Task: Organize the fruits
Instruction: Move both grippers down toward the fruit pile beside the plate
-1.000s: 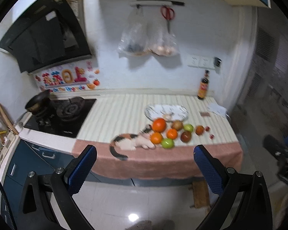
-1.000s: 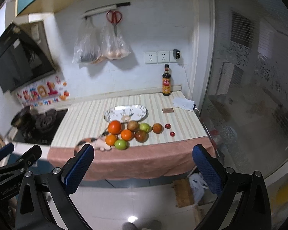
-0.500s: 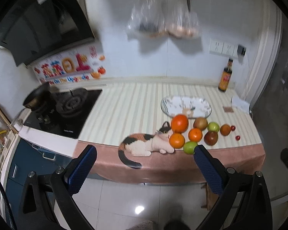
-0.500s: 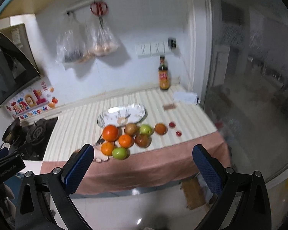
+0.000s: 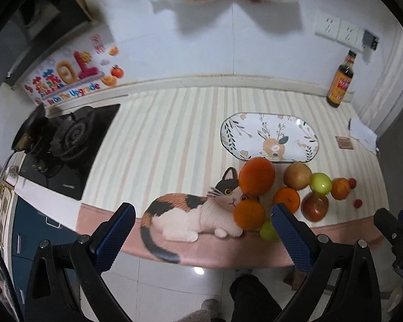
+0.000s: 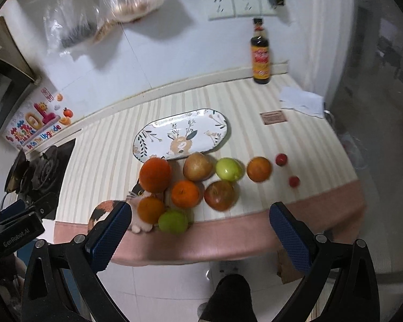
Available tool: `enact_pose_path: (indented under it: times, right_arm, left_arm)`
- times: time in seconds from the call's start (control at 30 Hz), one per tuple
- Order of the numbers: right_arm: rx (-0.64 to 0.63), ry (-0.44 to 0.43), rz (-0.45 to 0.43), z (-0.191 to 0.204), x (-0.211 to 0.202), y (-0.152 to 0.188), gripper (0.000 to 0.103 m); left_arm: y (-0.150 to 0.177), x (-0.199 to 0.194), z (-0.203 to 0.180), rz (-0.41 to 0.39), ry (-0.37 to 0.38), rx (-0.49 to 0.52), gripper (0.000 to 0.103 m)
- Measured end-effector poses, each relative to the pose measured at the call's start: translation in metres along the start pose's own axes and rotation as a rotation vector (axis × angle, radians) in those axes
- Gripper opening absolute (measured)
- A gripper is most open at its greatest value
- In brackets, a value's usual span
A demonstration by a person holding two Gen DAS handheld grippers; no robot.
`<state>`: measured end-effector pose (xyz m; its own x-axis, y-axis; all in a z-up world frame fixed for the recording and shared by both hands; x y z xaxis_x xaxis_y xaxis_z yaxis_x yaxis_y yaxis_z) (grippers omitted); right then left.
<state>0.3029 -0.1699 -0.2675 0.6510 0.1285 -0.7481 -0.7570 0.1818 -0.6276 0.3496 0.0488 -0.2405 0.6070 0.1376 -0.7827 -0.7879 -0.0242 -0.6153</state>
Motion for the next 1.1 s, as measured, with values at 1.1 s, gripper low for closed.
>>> enact_pose_path:
  times: [1.1]
  right_arm:
    - [0.012,-0.209,0.557,-0.006,0.264,-0.020,0.103]
  left_arm:
    - [0.023,0.219,-0.118,0.509,0.200,0.167,0.100]
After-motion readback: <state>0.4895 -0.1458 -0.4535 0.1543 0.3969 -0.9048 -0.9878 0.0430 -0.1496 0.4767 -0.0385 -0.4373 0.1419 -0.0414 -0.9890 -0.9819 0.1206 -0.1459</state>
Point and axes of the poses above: each gripper's, at about its wrist camera, not at the fingertips, and x roughly the way its jaws point, z to its left, y to its underside, the point moved 10 cm from there along x, roughly the way its jaws point, and after that the axes turned 9 degrees about -z, right-handed, at the moved point
